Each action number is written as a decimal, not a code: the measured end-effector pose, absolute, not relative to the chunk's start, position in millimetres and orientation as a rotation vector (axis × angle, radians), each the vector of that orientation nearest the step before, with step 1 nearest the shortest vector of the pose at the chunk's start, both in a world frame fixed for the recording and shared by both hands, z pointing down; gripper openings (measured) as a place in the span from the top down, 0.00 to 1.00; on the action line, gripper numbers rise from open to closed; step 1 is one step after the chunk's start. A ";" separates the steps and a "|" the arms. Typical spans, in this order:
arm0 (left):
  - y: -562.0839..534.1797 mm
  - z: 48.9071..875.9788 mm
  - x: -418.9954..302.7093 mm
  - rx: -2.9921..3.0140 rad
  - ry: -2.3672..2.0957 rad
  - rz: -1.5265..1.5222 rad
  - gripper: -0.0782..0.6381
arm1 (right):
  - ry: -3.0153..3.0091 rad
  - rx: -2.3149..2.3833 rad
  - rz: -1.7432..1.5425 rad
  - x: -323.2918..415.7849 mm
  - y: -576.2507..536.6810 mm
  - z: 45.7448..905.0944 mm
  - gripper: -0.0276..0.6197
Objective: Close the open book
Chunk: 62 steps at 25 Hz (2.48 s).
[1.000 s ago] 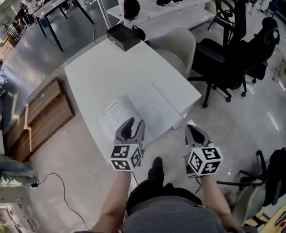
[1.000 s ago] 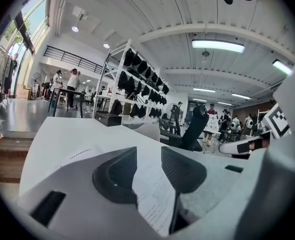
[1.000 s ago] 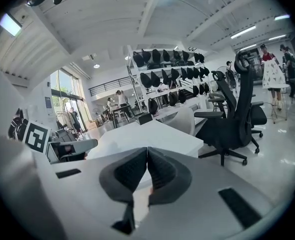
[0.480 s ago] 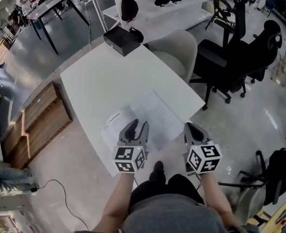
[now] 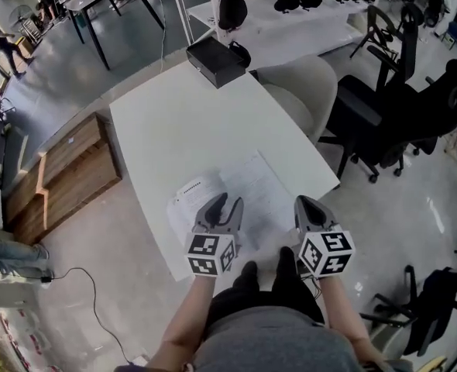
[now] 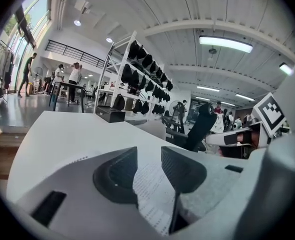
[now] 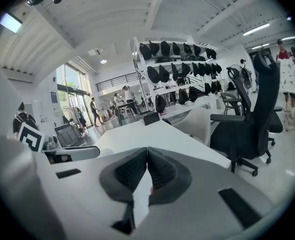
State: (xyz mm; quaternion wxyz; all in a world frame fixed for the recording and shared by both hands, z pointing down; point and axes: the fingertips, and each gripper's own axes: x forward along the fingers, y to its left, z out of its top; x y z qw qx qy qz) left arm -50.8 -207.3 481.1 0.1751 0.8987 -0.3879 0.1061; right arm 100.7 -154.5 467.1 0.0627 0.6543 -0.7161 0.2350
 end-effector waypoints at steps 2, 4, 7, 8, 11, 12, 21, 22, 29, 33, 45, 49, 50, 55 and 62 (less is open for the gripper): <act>-211.0 481.4 -53.4 2.524 -1.146 0.294 0.70 | -2.200 1.925 0.713 99.5 -165.6 469.3 0.95; -213.4 481.2 -55.9 2.497 -1.199 0.281 0.70 | -2.240 1.862 0.711 98.2 -176.5 470.9 0.95; -213.8 480.6 -62.5 2.444 -1.301 0.283 0.70 | -2.301 1.748 0.720 93.6 -189.7 473.9 0.95; -214.2 480.5 -64.3 2.424 -1.333 0.283 0.70 | -2.317 1.713 0.724 92.6 -193.4 475.2 0.95; -213.5 482.2 -69.5 2.365 -1.415 0.283 0.70 | -2.356 1.619 0.741 89.8 -200.7 481.3 0.95; -212.8 482.7 -72.6 2.344 -1.446 0.282 0.70 | -2.371 1.586 0.750 87.8 -202.5 483.5 0.95; -187.6 483.6 -111.3 2.088 -1.721 0.158 0.70 | -2.473 1.257 0.749 61.2 -211.1 497.5 0.95; -181.1 485.8 -116.8 2.054 -1.749 0.151 0.70 | -2.482 1.223 0.747 56.5 -210.7 498.8 0.95; -124.9 502.9 -150.7 1.814 -1.927 0.127 0.70 | -2.530 0.991 0.709 23.9 -198.6 504.5 0.95; -91.0 516.5 -166.2 1.653 -2.006 0.092 0.70 | -2.536 0.883 0.695 12.1 -187.2 510.5 0.95; -23.8 568.1 -197.7 1.344 -1.992 -0.069 0.70 | -2.510 0.748 0.635 -21.0 -154.3 519.4 0.95; -16.4 585.2 -201.2 1.290 -1.935 -0.166 0.70 | -2.495 0.747 0.621 -23.9 -149.5 522.5 0.95; -15.5 588.1 -201.0 1.285 -1.922 -0.179 0.70 | -2.490 0.749 0.617 -23.9 -148.6 523.6 0.95; -16.3 597.4 -200.8 1.270 -1.862 -0.238 0.70 | -2.466 0.763 0.615 -25.7 -145.1 526.7 0.95; -21.5 606.6 -200.3 1.254 -1.778 -0.292 0.70 | -2.452 0.779 0.601 -31.2 -142.3 524.1 0.95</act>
